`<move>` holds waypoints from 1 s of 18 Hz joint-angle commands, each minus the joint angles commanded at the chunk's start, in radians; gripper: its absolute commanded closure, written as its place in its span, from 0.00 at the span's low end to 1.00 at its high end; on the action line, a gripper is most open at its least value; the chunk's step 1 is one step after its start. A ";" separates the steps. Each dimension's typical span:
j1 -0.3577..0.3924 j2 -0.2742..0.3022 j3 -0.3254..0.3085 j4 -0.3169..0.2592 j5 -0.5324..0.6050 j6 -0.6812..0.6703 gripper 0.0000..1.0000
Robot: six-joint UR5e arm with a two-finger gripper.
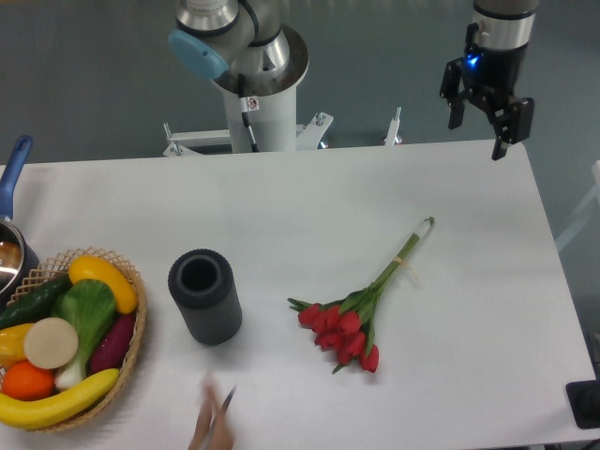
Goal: Pick up the flowers from the table
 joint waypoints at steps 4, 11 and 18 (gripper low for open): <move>-0.023 0.008 -0.011 0.012 0.009 -0.017 0.00; -0.064 -0.009 -0.032 0.060 0.005 -0.245 0.00; -0.152 -0.093 -0.038 0.077 0.005 -0.443 0.00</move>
